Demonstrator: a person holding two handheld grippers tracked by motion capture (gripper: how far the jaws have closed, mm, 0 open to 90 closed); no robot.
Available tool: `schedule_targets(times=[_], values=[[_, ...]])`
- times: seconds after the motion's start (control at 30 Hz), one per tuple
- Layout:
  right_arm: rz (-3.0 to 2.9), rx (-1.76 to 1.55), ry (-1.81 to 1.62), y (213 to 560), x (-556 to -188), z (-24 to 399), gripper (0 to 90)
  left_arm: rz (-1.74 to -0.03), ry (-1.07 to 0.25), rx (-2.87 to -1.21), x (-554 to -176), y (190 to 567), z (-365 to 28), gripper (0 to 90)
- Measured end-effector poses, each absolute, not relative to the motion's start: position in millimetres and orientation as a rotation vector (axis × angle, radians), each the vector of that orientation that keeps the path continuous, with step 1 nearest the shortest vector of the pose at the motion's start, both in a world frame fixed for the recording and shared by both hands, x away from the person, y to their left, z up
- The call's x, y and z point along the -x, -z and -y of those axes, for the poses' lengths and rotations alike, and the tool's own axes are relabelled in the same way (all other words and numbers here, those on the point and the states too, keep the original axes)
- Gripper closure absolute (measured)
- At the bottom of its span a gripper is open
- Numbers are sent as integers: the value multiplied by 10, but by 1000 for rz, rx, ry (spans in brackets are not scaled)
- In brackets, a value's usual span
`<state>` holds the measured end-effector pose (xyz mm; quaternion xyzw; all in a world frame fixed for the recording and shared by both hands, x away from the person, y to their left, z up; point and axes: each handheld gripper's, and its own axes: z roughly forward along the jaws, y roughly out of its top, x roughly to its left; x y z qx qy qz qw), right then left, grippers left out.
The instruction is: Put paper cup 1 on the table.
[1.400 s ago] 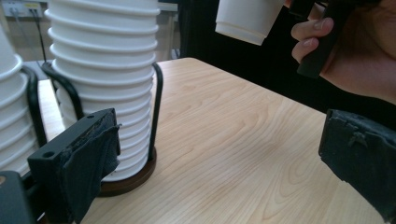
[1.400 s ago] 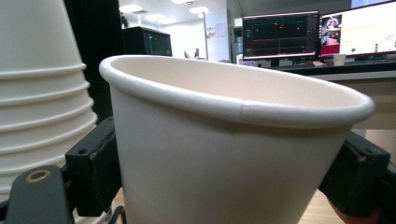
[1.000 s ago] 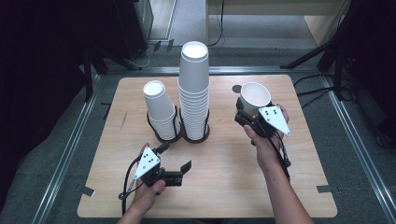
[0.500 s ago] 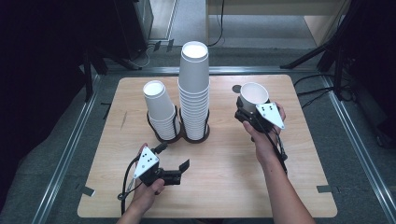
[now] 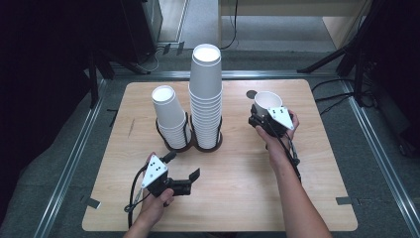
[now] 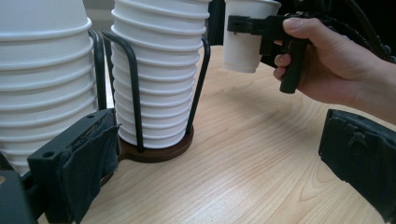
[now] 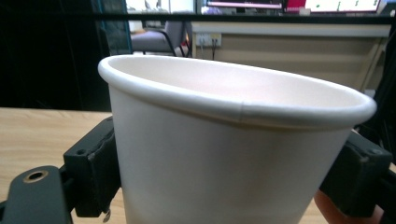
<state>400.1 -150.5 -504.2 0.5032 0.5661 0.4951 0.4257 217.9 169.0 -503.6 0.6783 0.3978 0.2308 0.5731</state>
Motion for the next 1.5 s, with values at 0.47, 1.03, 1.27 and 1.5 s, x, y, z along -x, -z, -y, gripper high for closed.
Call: schedule_targets(times=[0.47, 1.03, 1.27, 1.5], values=[[-1461, -1307, -1153, 5125, -4273, 1568, 128, -948, -521, -1586, -2196, 5037, -1715, 0], [-1508, -1336, -1106, 5310, -4365, 1483, 124, -950, -520, -1583, -2205, 5037, -1738, 0], [-1522, -1341, -1113, 5300, -4350, 1494, 120, -948, -518, -1585, -2206, 5040, -1734, 0], [-1545, -1354, -1130, 5289, -4305, 1528, 117, -949, -517, -1584, -2208, 5041, -1729, 0]])
